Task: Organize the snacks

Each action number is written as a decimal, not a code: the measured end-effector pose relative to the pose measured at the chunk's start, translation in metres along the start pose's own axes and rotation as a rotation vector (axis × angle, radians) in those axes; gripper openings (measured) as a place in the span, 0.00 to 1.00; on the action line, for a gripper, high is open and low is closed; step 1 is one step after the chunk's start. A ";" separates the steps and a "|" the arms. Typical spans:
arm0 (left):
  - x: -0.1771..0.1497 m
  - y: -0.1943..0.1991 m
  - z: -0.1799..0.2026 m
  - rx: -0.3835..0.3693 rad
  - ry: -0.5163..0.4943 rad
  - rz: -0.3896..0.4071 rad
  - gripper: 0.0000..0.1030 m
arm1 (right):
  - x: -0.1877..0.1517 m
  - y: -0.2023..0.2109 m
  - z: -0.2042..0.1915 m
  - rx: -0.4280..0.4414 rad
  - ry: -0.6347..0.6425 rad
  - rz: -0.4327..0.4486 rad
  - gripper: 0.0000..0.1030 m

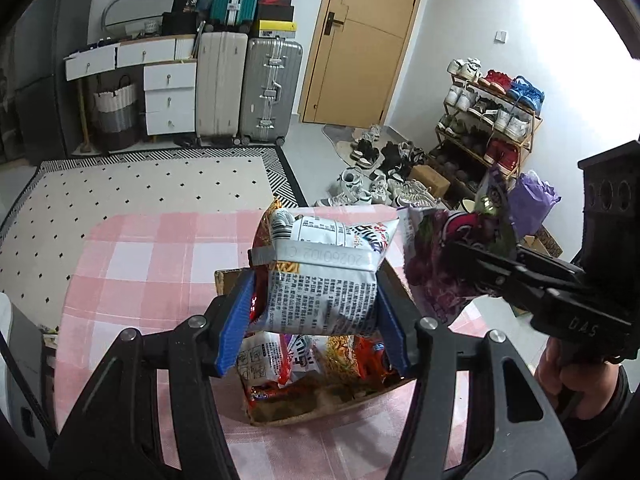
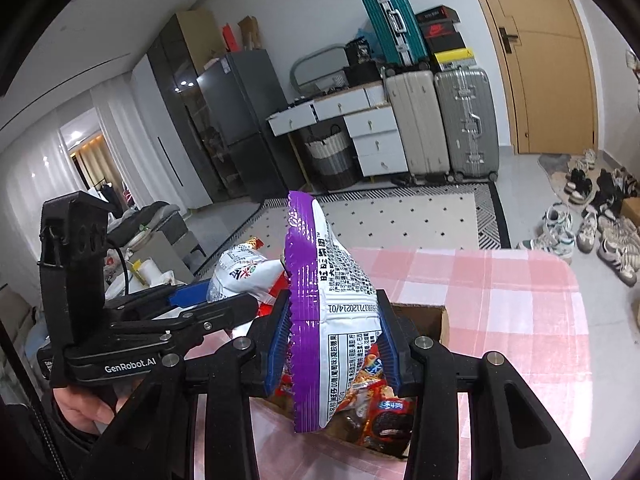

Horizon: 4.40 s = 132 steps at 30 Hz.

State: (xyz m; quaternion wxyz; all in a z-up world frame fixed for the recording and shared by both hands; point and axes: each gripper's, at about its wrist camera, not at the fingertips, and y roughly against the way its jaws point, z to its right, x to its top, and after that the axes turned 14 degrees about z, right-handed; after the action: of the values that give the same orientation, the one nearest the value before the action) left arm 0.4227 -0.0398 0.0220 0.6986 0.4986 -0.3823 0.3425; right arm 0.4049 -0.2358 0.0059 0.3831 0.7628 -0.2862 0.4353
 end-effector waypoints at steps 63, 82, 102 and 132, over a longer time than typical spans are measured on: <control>-0.137 0.183 0.000 0.145 -0.030 0.237 0.99 | -0.131 0.194 -0.038 -0.130 0.080 0.241 0.87; -0.215 0.161 -0.031 0.350 -0.105 0.243 0.99 | -0.211 0.195 -0.035 -0.167 0.249 0.282 0.95; -0.238 0.144 -0.024 0.385 -0.198 0.312 0.99 | -0.225 0.176 -0.010 -0.268 0.200 0.290 0.97; -0.239 0.148 -0.034 0.398 -0.151 0.315 0.99 | -0.226 0.184 -0.002 -0.260 0.166 0.329 0.99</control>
State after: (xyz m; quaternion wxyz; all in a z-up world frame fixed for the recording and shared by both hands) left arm 0.1889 0.0097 -0.1298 0.4944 0.5846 -0.4315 0.4771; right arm 0.1588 -0.3103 -0.1309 0.4245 0.6114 -0.4280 0.5127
